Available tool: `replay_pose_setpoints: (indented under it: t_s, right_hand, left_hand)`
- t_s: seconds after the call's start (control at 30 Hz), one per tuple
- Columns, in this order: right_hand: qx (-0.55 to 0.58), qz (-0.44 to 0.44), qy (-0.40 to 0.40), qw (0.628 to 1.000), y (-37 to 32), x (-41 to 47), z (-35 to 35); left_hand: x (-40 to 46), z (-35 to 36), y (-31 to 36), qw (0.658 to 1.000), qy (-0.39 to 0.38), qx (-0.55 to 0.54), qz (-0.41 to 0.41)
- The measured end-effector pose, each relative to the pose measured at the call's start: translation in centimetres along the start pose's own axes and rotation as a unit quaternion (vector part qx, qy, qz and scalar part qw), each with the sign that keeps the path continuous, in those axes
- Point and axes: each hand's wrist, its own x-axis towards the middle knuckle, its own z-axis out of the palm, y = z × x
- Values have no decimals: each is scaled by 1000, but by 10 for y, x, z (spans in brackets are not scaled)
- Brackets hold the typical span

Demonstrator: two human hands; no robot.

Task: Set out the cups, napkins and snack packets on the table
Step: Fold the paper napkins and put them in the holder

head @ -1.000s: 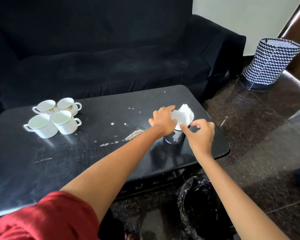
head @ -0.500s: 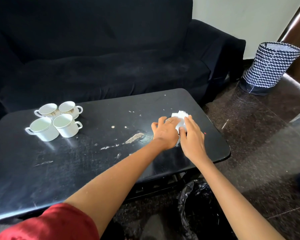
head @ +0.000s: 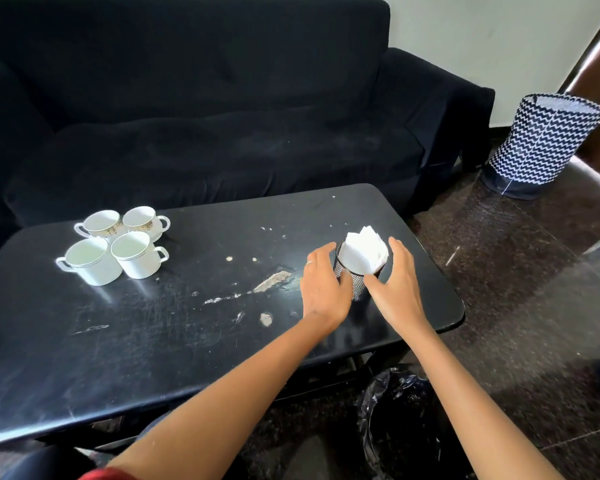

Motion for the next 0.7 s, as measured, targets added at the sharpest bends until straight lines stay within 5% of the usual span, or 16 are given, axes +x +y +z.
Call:
replay_pose_setpoints:
  t_s: [0.3, 0.7]
  right_hand:
    - [14, 9, -14, 1000, 4, 0, 9]
    - [18, -32, -106, 994, -30, -18, 41]
  left_hand:
    - [-21, -6, -4, 995, -78, -48, -27]
    - [-16, -54, -30, 992, -35, -97, -76]
